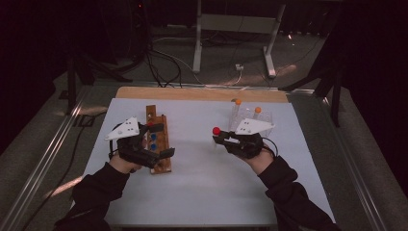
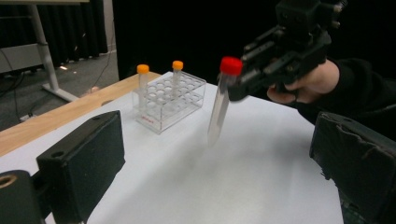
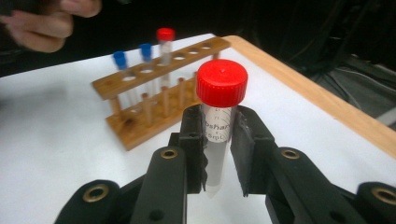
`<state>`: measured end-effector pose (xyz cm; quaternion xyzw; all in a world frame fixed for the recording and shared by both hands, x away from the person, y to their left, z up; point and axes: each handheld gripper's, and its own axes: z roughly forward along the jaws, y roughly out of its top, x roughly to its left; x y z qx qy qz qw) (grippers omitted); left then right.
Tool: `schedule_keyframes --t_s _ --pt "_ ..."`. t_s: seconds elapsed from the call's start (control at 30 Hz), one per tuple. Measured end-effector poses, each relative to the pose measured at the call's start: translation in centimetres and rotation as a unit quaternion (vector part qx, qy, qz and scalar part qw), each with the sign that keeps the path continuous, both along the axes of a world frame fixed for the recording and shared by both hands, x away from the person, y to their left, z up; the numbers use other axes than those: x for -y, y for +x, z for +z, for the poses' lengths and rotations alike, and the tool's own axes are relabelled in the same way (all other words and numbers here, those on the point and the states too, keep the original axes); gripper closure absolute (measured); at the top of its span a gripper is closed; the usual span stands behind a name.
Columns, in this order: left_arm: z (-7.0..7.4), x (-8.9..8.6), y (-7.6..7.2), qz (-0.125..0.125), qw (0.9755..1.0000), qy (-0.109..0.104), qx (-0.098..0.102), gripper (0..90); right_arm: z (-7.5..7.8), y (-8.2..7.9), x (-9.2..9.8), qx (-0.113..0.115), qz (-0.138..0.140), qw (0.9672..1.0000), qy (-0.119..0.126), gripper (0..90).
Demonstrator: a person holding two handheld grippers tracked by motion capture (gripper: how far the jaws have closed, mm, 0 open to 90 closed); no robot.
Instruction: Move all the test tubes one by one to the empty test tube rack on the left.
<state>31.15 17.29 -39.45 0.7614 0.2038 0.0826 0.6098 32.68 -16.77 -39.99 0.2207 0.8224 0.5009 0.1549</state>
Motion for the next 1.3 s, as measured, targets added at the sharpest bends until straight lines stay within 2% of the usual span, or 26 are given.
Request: schedule_keyframes --t_s 0.2,0.37,0.5,0.83,1.3 --pt "0.4 1.2 0.0 -0.011 0.9999 0.001 -0.001 6.3 -0.3 -0.8 -1.3 -0.005 0.023 0.9997 0.001 75.1" --pt "0.5 2.6 -0.2 -0.025 0.9997 0.001 0.003 12.1 -0.5 -1.1 -2.1 -0.014 0.038 0.9992 0.003 75.1" --pt "0.4 3.6 -0.2 -0.033 0.9994 0.006 0.006 18.5 -0.8 -1.4 -2.7 -0.018 0.048 0.9987 0.002 75.1" --pt "-0.4 5.2 -0.1 -0.032 0.9992 0.016 0.018 45.6 -0.8 -2.0 -3.5 -0.02 0.065 0.9977 0.0 75.1" --pt "-0.8 6.2 -0.1 -0.038 0.9982 0.031 0.035 63.5 -0.8 -2.2 -3.9 -0.019 0.07 0.9974 0.001 75.1"
